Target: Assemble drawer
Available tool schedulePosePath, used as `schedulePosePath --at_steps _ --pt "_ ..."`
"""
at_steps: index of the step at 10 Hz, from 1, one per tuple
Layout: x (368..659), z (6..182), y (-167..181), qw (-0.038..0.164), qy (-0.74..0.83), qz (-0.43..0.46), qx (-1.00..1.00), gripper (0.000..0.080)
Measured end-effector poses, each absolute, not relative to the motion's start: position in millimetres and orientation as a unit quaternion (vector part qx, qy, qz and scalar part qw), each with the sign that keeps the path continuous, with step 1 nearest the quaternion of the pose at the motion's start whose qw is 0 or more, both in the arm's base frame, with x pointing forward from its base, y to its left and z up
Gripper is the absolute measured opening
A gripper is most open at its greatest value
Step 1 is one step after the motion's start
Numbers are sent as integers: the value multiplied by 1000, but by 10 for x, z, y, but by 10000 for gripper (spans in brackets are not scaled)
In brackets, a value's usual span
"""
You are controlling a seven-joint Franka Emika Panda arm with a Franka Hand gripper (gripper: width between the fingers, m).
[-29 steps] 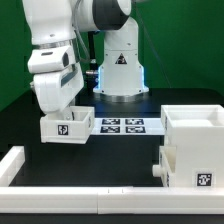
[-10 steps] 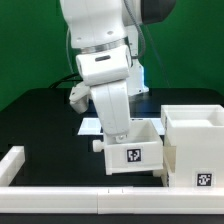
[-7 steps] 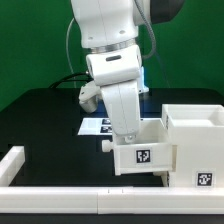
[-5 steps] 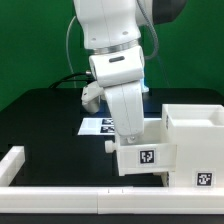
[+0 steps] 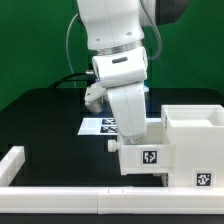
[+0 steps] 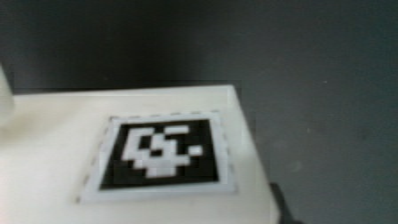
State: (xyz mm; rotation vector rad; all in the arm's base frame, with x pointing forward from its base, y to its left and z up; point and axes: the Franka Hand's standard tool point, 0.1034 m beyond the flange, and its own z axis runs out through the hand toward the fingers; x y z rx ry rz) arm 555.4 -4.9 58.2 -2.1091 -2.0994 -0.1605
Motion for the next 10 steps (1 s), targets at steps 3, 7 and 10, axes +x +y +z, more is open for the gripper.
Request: schedulePosePath --at_steps 3,7,10 --pt "5571 585 -48 78 -697 -51 -711 39" --pt "5571 580 -48 78 -691 -49 -717 39" --pt "5571 581 -49 77 -690 -48 -718 39"
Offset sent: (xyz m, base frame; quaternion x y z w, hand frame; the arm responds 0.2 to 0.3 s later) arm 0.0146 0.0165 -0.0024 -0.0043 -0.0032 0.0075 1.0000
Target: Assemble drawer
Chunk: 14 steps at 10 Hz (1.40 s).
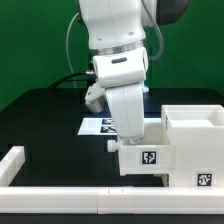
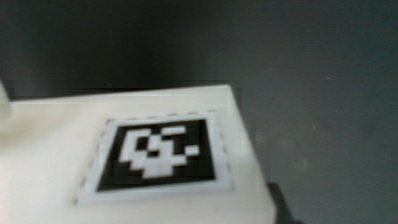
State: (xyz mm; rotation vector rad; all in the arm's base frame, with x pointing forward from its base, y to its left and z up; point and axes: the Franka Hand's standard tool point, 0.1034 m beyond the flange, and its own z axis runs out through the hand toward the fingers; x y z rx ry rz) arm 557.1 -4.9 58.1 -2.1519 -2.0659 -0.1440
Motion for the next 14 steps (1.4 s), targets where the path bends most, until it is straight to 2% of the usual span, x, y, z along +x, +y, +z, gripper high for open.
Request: schedulePosePath --at_steps 9,11,14 --pt "5569 568 -32 81 -662 -47 -744 39" --pt "5581 585 58 64 -677 -58 -731 39" --pt "5574 558 -33 58 -698 -61 -711 39"
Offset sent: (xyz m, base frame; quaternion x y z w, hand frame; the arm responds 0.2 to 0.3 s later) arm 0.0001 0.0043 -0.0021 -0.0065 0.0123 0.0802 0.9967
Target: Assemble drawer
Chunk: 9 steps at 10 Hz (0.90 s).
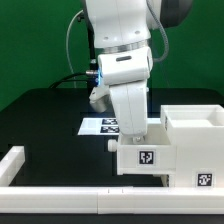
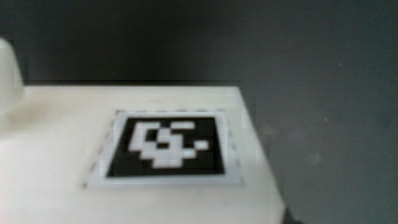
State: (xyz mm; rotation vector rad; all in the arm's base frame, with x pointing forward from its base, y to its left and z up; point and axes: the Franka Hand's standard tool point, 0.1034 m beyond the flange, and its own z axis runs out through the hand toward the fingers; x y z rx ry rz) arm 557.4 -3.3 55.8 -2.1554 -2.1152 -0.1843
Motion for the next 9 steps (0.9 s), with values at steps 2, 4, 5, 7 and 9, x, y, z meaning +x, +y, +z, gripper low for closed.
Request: schedulePosePath --at_steps 2,4,5,7,9 --pt "5573 553 -38 55 -714 -60 -695 39" --pt "5571 550 -40 55 -711 -61 -698 39" --pt "5586 560 -4 55 -706 -61 -703 39" --pt "5569 569 152 65 -681 -50 -727 39" --pt "5577 591 294 68 -678 -47 -731 39"
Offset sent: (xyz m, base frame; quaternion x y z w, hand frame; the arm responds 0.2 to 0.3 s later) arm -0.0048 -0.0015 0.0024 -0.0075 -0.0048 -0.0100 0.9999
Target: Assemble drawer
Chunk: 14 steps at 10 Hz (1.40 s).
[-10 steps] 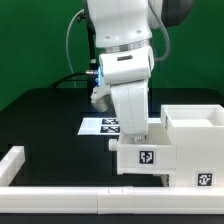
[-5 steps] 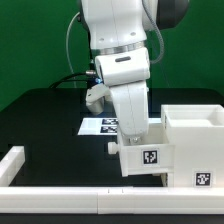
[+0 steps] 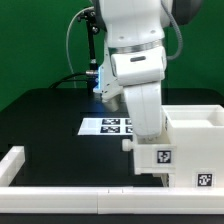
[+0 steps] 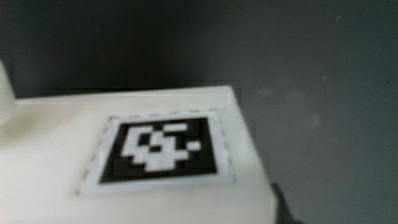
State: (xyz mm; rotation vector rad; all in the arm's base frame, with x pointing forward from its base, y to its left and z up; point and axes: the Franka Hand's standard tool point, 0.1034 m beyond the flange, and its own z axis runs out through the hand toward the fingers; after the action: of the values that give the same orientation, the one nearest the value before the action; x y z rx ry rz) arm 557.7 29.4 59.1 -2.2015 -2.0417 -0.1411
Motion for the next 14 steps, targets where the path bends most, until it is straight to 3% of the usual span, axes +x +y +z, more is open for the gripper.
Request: schedulePosePath --at_steps 4,6,7,8,9,11,14 --pt "5573 584 293 66 -676 -49 -732 39" --pt "5582 661 255 67 -676 -42 -733 381" --pt "5612 791 221 63 -677 -39 -732 381" --pt "5642 908 177 63 -677 -32 -733 520" --pt "5692 1030 129 66 -677 -23 -733 609" --pt "5810 1202 -13 65 -678 -19 -732 641" --pt "5762 985 -352 76 -680 -13 -729 649"
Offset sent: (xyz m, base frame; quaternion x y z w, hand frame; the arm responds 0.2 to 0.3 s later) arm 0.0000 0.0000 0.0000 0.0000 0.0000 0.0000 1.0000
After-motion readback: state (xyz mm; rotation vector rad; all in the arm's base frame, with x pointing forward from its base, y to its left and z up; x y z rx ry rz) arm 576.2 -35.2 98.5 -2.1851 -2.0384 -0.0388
